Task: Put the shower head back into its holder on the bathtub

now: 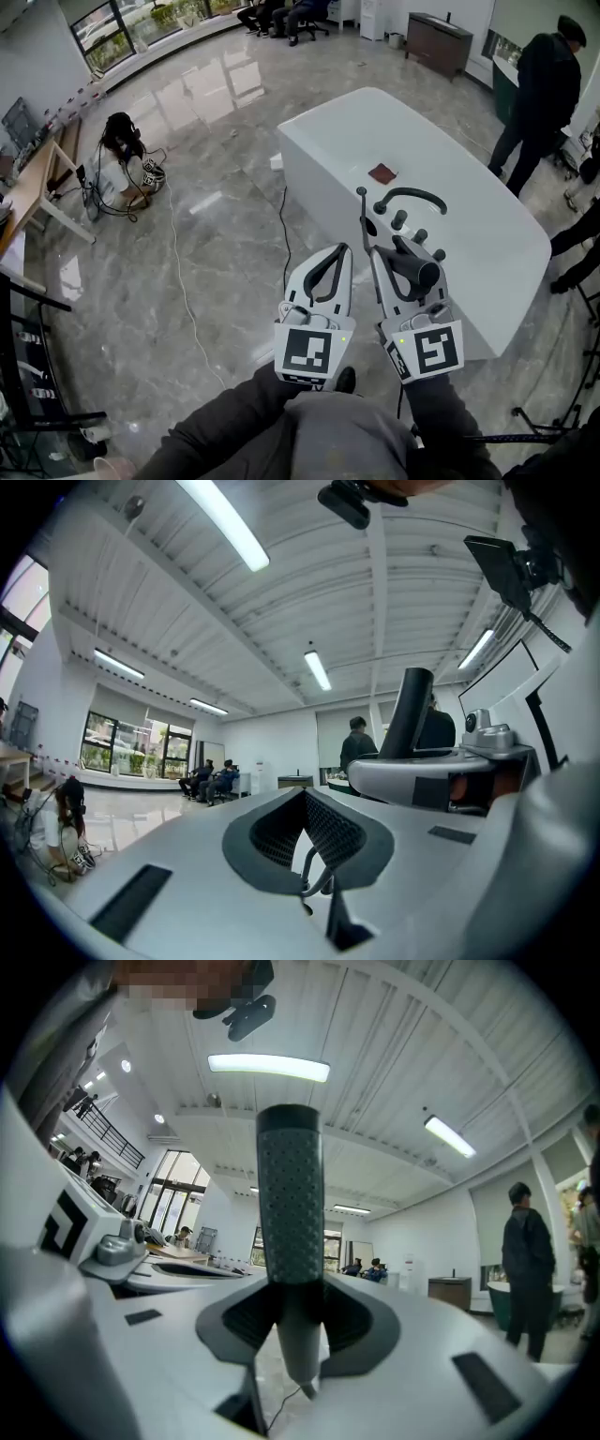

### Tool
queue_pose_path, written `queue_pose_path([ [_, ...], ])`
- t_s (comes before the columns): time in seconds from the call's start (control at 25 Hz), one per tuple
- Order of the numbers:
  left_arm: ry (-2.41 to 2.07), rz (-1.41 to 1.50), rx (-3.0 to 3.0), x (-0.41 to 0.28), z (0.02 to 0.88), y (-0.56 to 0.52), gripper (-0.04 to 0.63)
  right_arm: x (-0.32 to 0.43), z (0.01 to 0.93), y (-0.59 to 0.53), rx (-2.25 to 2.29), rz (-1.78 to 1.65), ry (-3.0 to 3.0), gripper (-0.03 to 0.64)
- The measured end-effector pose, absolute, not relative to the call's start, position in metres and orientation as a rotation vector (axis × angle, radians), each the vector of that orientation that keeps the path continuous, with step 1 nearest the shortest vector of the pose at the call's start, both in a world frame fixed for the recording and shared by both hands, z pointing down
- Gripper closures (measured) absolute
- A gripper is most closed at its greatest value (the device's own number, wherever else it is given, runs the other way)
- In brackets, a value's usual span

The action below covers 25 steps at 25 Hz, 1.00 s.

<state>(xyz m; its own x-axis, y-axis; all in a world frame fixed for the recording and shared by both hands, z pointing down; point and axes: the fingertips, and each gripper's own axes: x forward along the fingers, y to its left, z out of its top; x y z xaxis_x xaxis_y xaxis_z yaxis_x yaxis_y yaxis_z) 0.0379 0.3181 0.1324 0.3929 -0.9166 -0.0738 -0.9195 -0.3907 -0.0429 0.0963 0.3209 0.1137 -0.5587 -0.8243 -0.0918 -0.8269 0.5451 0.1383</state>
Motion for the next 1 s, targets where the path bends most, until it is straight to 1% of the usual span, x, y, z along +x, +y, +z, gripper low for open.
queue_pose_path([
  [0.44,1.696,0.046,-2.567,0.049,0.137,0.318,0.592,0.109,0.11,0.322,-1.467,0.268,2.727,0.488],
  [0.76,1.784,0.032,-2.546,0.06,0.149,0.316,0.592,0.124,0.101,0.325,-1.41,0.294,2.762,0.488],
  [1.0,1.822,0.046,-2.559,0.056,0.16,0.293,0.592,0.123,0.1,0.312,-1.397,0.293,2.774,0.488],
])
